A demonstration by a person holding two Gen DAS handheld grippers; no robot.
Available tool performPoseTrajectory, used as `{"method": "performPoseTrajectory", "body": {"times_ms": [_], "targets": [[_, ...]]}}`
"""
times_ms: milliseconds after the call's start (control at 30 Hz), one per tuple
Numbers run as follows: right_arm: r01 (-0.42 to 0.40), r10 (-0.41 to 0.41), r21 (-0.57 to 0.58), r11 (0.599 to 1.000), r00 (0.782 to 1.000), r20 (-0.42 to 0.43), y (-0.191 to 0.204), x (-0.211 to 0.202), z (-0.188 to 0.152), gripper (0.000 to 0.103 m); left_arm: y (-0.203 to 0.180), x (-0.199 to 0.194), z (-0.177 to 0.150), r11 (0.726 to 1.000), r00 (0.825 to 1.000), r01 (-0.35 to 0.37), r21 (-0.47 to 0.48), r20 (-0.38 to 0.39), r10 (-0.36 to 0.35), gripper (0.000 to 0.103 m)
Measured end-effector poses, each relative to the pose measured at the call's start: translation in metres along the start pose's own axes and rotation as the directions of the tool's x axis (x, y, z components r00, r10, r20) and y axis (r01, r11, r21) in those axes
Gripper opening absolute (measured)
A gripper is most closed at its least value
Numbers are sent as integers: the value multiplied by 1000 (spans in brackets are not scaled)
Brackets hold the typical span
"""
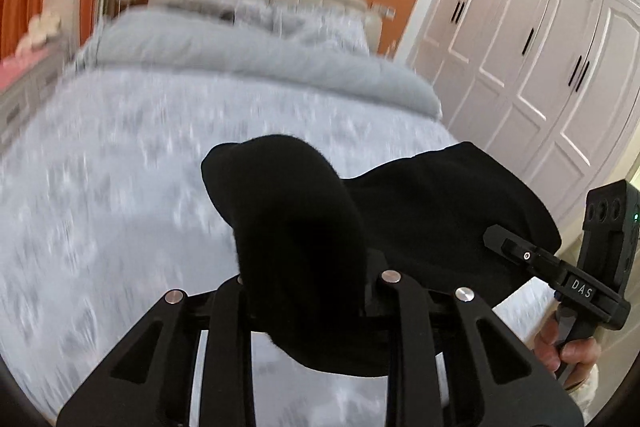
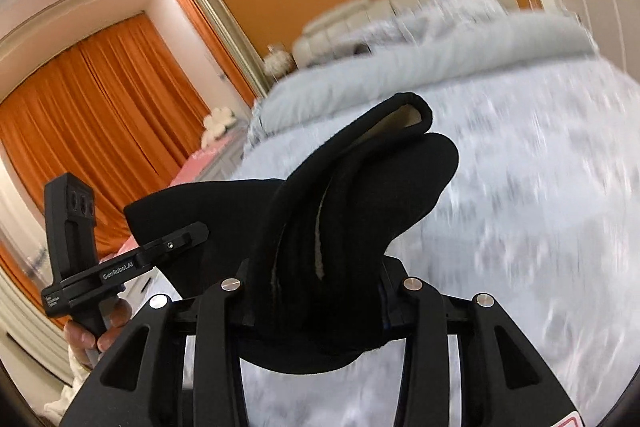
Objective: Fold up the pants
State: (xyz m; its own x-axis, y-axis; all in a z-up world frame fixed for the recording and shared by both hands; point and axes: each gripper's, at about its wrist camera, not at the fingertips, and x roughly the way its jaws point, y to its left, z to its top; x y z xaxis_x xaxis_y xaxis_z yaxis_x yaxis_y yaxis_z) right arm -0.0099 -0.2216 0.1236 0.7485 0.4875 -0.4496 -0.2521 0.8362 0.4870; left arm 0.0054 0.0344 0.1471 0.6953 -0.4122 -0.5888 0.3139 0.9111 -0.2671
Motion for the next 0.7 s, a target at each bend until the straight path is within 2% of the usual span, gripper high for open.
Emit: {"method": "performPoseTrajectory", "body": {"times_ms": [133, 200, 333, 400, 467, 500, 533, 567, 600, 633, 667, 700], "targets": [[1, 1, -38, 999, 998, 59, -20, 46, 54, 38, 14, 47, 58, 999, 994, -40, 16, 103, 38, 24], [1, 2, -39, 999, 996, 87, -40, 84, 78, 39, 29, 83, 80, 999, 992, -52, 1, 118, 52, 24], [12, -10, -24, 1000, 995, 95, -84, 162, 100, 40, 56, 163, 99, 996, 988, -94, 12, 122, 91, 25], [21, -22, 14, 1000, 997, 69, -120, 213, 99, 41, 74, 215, 95, 993, 987, -120, 21, 114, 117, 25], [57, -58, 48, 997, 998, 22, -148, 253, 86, 46, 91, 261, 80, 987, 985, -156, 33, 74, 153, 30], [112, -109, 81, 990, 993, -49, -175, 285, 71, 51, 101, 286, 71, 984, 985, -174, 38, 27, 173, 31], [146, -136, 99, 984, 986, -97, -187, 299, 62, 51, 116, 318, 55, 979, 978, -199, 37, -55, 201, 32], [213, -187, 126, 969, 963, -193, -212, 320, 43, 53, 128, 338, 40, 977, 970, -209, 27, -123, 211, 38], [231, -196, 140, 963, 954, -227, -223, 323, 32, 60, 143, 349, 22, 980, 965, -199, 0, -177, 196, 46], [179, -146, 161, 971, 969, -199, -233, 316, 24, 61, 148, 343, 14, 982, 970, -188, -21, -158, 182, 59], [155, -127, 168, 974, 978, -165, -237, 303, 20, 64, 152, 333, 9, 982, 974, -186, -23, -133, 181, 66], [199, -182, 132, 971, 974, -135, -233, 287, 21, 69, 154, 317, 8, 977, 971, -213, 4, -111, 212, 67]]}}
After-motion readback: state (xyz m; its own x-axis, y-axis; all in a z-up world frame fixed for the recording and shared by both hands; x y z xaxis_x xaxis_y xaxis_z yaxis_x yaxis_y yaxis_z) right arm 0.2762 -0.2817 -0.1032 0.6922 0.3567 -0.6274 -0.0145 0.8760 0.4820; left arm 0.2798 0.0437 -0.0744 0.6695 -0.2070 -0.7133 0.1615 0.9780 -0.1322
